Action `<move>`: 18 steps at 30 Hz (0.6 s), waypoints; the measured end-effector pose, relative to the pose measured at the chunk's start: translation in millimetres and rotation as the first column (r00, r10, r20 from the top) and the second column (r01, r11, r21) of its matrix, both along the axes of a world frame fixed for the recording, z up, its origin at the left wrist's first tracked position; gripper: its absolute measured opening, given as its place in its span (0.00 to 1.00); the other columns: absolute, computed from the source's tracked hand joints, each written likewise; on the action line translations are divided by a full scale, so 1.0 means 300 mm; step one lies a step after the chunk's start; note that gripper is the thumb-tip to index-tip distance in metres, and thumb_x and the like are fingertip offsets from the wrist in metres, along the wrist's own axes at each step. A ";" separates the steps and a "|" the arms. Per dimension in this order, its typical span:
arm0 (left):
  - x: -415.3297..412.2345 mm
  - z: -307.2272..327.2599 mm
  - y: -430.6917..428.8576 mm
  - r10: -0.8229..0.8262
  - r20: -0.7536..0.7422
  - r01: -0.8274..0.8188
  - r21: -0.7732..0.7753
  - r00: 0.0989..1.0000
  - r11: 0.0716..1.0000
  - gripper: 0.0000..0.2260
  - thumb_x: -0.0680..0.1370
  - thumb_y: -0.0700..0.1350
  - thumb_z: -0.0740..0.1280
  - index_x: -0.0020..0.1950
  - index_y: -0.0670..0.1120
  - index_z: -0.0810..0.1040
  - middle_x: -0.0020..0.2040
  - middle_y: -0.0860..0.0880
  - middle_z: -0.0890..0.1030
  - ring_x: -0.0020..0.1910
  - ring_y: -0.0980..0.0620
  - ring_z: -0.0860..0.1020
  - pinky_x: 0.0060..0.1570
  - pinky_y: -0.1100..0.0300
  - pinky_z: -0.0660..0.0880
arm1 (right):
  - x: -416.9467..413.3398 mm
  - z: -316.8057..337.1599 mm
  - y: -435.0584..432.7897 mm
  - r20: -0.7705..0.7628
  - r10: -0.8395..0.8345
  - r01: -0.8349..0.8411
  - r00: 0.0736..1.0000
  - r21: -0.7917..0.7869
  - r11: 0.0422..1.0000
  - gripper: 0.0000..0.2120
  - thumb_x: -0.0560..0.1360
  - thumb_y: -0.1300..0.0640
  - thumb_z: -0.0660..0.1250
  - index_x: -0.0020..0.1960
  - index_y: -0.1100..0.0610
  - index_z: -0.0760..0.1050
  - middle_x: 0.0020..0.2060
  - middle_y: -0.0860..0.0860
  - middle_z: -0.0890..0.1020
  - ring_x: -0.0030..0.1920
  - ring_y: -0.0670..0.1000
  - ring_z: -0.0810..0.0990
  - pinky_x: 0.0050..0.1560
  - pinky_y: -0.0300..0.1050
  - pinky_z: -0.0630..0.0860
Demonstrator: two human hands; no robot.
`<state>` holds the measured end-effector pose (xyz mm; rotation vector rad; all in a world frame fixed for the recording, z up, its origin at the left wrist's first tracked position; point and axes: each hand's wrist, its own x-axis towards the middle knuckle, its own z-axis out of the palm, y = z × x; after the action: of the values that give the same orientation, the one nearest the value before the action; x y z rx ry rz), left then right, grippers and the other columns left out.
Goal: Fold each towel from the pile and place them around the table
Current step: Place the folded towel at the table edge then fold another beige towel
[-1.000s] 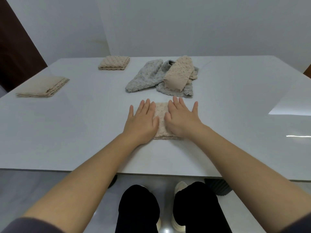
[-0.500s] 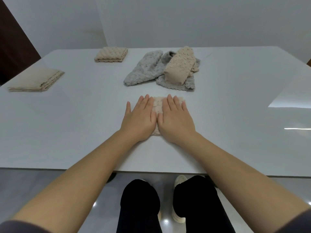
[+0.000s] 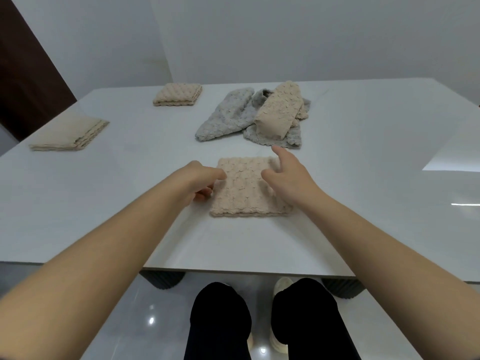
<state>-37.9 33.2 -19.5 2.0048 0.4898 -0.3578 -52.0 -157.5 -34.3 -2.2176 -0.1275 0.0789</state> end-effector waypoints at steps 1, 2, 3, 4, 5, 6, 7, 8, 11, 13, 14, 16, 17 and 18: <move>-0.001 -0.003 -0.014 -0.015 -0.008 0.015 0.030 1.000 0.999 0.10 0.74 0.43 0.70 0.50 0.39 0.74 0.38 0.44 0.73 0.32 0.49 0.71 0.34 0.58 0.67 | 0.002 -0.001 -0.003 0.005 0.005 -0.005 1.000 -0.002 1.000 0.32 0.79 0.58 0.61 0.79 0.56 0.52 0.78 0.51 0.56 0.78 0.49 0.53 0.75 0.45 0.54; -0.001 -0.004 -0.026 -0.024 -0.006 0.024 0.032 1.000 0.999 0.08 0.74 0.42 0.71 0.48 0.40 0.74 0.38 0.43 0.74 0.32 0.49 0.70 0.34 0.58 0.67 | 0.004 -0.004 -0.008 0.010 0.007 -0.007 1.000 -0.002 1.000 0.32 0.78 0.58 0.61 0.79 0.56 0.52 0.78 0.51 0.57 0.77 0.49 0.55 0.74 0.45 0.55; -0.001 -0.005 -0.038 -0.029 0.017 0.028 0.008 0.999 1.000 0.07 0.74 0.41 0.70 0.47 0.41 0.74 0.39 0.44 0.75 0.33 0.49 0.72 0.34 0.58 0.69 | 0.007 -0.007 -0.014 0.015 0.006 -0.006 1.000 -0.001 1.000 0.32 0.78 0.58 0.62 0.79 0.56 0.53 0.78 0.51 0.57 0.77 0.50 0.56 0.73 0.44 0.56; 0.000 -0.005 -0.046 -0.029 0.058 0.031 -0.032 0.998 0.999 0.05 0.75 0.40 0.69 0.48 0.42 0.75 0.41 0.44 0.77 0.34 0.49 0.74 0.35 0.58 0.72 | 0.011 -0.009 -0.021 0.019 -0.001 0.000 1.000 0.008 1.000 0.33 0.78 0.57 0.62 0.79 0.55 0.53 0.77 0.51 0.58 0.76 0.50 0.59 0.73 0.45 0.58; -0.002 -0.003 -0.054 -0.024 0.106 0.032 -0.077 0.994 0.996 0.05 0.76 0.39 0.69 0.50 0.44 0.75 0.44 0.45 0.79 0.37 0.49 0.77 0.39 0.57 0.75 | 0.016 -0.012 -0.027 0.018 -0.014 0.014 1.000 0.035 0.999 0.33 0.77 0.57 0.63 0.79 0.55 0.53 0.77 0.51 0.59 0.75 0.51 0.61 0.73 0.46 0.60; -0.004 0.001 -0.060 -0.011 0.147 0.031 -0.130 0.989 0.991 0.07 0.76 0.39 0.67 0.53 0.44 0.74 0.46 0.46 0.80 0.41 0.49 0.79 0.45 0.54 0.78 | 0.024 -0.014 -0.035 0.006 -0.037 0.036 0.999 0.088 0.995 0.34 0.77 0.56 0.64 0.79 0.53 0.53 0.76 0.51 0.61 0.74 0.51 0.62 0.72 0.48 0.62; -0.005 0.008 -0.066 0.008 0.181 0.026 -0.186 0.983 0.982 0.08 0.77 0.39 0.66 0.55 0.45 0.73 0.48 0.45 0.80 0.45 0.48 0.80 0.49 0.52 0.79 | 0.032 -0.012 -0.042 -0.020 -0.067 0.069 0.998 0.167 0.984 0.35 0.77 0.56 0.65 0.79 0.52 0.52 0.76 0.51 0.61 0.74 0.52 0.63 0.71 0.49 0.64; -0.007 0.017 -0.073 0.032 0.213 0.021 -0.240 0.976 0.970 0.09 0.77 0.39 0.66 0.57 0.45 0.72 0.49 0.45 0.80 0.46 0.48 0.81 0.50 0.50 0.79 | 0.044 -0.011 -0.051 -0.069 -0.092 0.107 0.993 0.262 0.959 0.36 0.77 0.54 0.66 0.79 0.51 0.51 0.75 0.52 0.62 0.74 0.52 0.64 0.71 0.49 0.65; 0.009 0.040 -0.104 0.123 0.292 -0.012 -0.356 0.949 0.934 0.09 0.77 0.39 0.66 0.57 0.47 0.72 0.47 0.47 0.81 0.41 0.51 0.81 0.42 0.54 0.81 | 0.084 0.009 -0.092 -0.304 -0.071 0.226 0.950 0.514 0.827 0.34 0.76 0.51 0.69 0.77 0.52 0.57 0.70 0.53 0.70 0.66 0.53 0.74 0.66 0.51 0.72; 0.036 0.049 -0.135 0.192 0.296 -0.043 -0.446 0.936 0.894 0.12 0.77 0.38 0.67 0.60 0.45 0.72 0.50 0.45 0.81 0.42 0.50 0.82 0.39 0.55 0.81 | 0.113 0.025 -0.130 -0.471 0.049 0.304 0.881 0.643 0.702 0.22 0.77 0.52 0.68 0.68 0.58 0.70 0.58 0.54 0.81 0.52 0.52 0.83 0.50 0.48 0.82; 0.055 0.050 -0.155 0.218 0.288 -0.054 -0.485 0.933 0.873 0.14 0.77 0.38 0.67 0.62 0.43 0.72 0.52 0.44 0.82 0.44 0.49 0.82 0.39 0.55 0.82 | 0.127 0.028 -0.151 -0.517 0.098 0.334 0.851 0.675 0.658 0.15 0.78 0.53 0.68 0.61 0.59 0.75 0.52 0.54 0.84 0.46 0.52 0.85 0.42 0.45 0.82; 0.102 0.054 -0.206 0.231 0.263 -0.065 -0.518 0.937 0.853 0.14 0.77 0.38 0.67 0.63 0.43 0.73 0.53 0.43 0.82 0.44 0.49 0.83 0.36 0.56 0.81 | 0.164 0.026 -0.201 -0.537 0.106 0.354 0.837 0.678 0.644 0.10 0.78 0.55 0.67 0.55 0.60 0.77 0.46 0.54 0.86 0.41 0.51 0.85 0.36 0.43 0.82; 0.130 0.055 -0.235 0.215 0.250 -0.059 -0.514 0.944 0.855 0.12 0.77 0.38 0.67 0.60 0.43 0.74 0.52 0.44 0.82 0.45 0.49 0.83 0.37 0.56 0.81 | 0.188 0.030 -0.228 -0.525 0.069 0.359 0.848 0.665 0.654 0.09 0.77 0.56 0.68 0.54 0.60 0.77 0.45 0.54 0.86 0.41 0.51 0.85 0.37 0.43 0.81; 0.159 0.056 -0.271 0.183 0.240 -0.041 -0.498 0.953 0.866 0.10 0.78 0.39 0.66 0.59 0.44 0.75 0.52 0.44 0.82 0.46 0.49 0.83 0.40 0.55 0.82 | 0.219 0.033 -0.263 -0.497 0.003 0.367 0.868 0.646 0.670 0.08 0.76 0.57 0.69 0.52 0.60 0.78 0.44 0.54 0.86 0.41 0.51 0.85 0.40 0.44 0.81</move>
<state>9.7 -48.0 -2.7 1.4909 0.2967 -0.1020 13.9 -236.4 -24.5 -1.3349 0.3024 0.3769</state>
